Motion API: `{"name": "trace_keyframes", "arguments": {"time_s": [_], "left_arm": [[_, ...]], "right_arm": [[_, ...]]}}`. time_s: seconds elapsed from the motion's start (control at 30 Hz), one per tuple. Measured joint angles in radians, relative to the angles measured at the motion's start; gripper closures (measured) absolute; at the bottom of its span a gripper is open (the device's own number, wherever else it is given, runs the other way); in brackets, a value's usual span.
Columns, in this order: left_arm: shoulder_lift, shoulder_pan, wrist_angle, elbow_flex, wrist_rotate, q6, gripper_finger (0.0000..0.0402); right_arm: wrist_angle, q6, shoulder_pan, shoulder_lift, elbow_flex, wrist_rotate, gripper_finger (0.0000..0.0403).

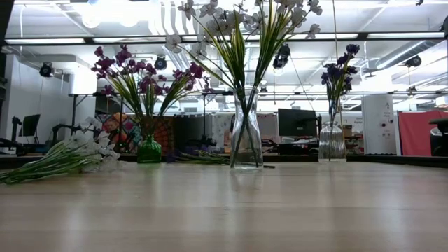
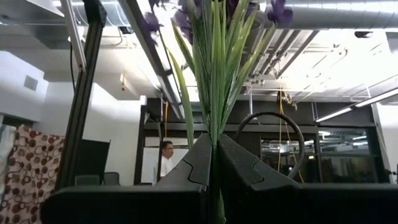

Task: Sort flowers into vase by color
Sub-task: Put the bottom blue flowers into the top transparent flower vase

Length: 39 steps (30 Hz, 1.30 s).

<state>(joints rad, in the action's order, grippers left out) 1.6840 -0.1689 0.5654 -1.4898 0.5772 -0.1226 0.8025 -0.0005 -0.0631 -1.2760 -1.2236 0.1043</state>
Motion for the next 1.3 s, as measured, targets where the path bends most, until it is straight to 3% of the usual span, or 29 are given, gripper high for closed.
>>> {"name": "trace_keyframes", "arguments": {"time_s": [0.2, 0.33, 0.5, 0.57, 0.9, 1.17, 1.3], "left_arm": [[0.000, 0.002, -0.006, 0.004, -0.013, 0.003, 0.0168], [0.000, 0.002, -0.017, 0.004, -0.016, 0.008, 0.0242], [0.000, 0.001, -0.047, 0.004, -0.020, 0.012, 0.0364], [0.000, 0.001, -0.053, 0.004, -0.023, 0.023, 0.0390], [-0.014, 0.001, -0.078, 0.006, -0.008, 0.085, 0.0396], [-0.054, 0.001, -0.176, 0.006, 0.025, 0.054, 0.0397], [-0.090, 0.000, -0.324, 0.008, -0.046, 0.037, 0.0397]], "right_arm": [[0.021, 0.001, 0.000, -0.006, 0.000, 0.000, 0.0390], [0.008, 0.001, 0.000, 0.003, 0.000, 0.000, 0.0390], [-0.021, 0.004, 0.000, 0.008, 0.000, 0.001, 0.0390], [-0.035, 0.012, 0.000, 0.009, 0.000, 0.007, 0.0390], [-0.136, -0.023, 0.001, 0.054, 0.000, 0.001, 0.0376], [-0.367, -0.002, 0.000, 0.147, 0.000, -0.058, 0.0273], [-0.521, -0.051, 0.000, 0.193, 0.000, -0.069, 0.0224]]}}
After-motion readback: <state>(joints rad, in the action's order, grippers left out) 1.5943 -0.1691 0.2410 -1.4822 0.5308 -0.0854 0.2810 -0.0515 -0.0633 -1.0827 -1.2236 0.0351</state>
